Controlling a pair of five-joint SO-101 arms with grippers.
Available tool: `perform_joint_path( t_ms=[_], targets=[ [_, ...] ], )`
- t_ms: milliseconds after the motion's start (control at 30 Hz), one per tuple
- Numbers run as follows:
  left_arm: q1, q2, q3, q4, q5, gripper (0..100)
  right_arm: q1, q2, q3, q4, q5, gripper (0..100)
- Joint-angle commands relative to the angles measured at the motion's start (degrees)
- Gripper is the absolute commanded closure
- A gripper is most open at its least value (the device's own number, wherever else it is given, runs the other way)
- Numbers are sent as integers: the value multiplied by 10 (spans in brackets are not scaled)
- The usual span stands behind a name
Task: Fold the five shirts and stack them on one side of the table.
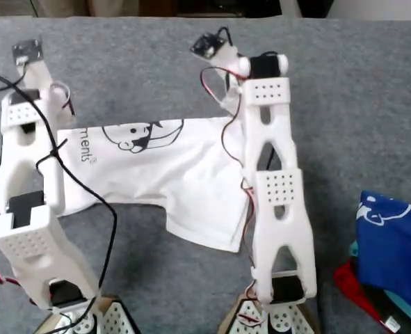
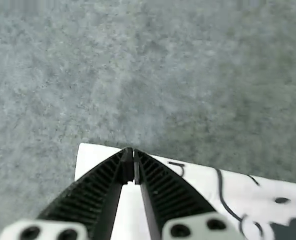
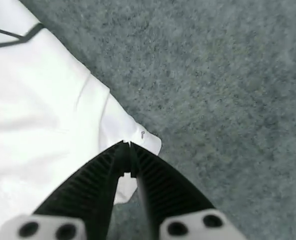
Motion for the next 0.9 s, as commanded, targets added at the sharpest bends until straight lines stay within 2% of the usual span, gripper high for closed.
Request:
perform_joint_path(
  t_ms=[0,133,300,367,533,600,733,867],
  targets=[
    [5,-6,-100,120,-26,981,-5,-118,73,10,1,992],
    [1,-16,-115,214,-69,981,13,-230,218,10,2,992],
    [-19,-92,-2,225,-114,981,4,-369,429,-7,3,993],
    [-18,-129,91,192,-121,981,0,-413,518,-43,1,993],
    [-2,-197,335,28,-120,981,0,-490,742,-180,-1,993],
    [5,-208,392,-19,-92,981,0,-504,805,-219,-1,993],
    [-11,-206,397,-35,-25,981,1,-486,902,-316,-1,993],
    [-13,-174,378,-35,-21,981,4,-444,923,-331,0,993]
  ],
)
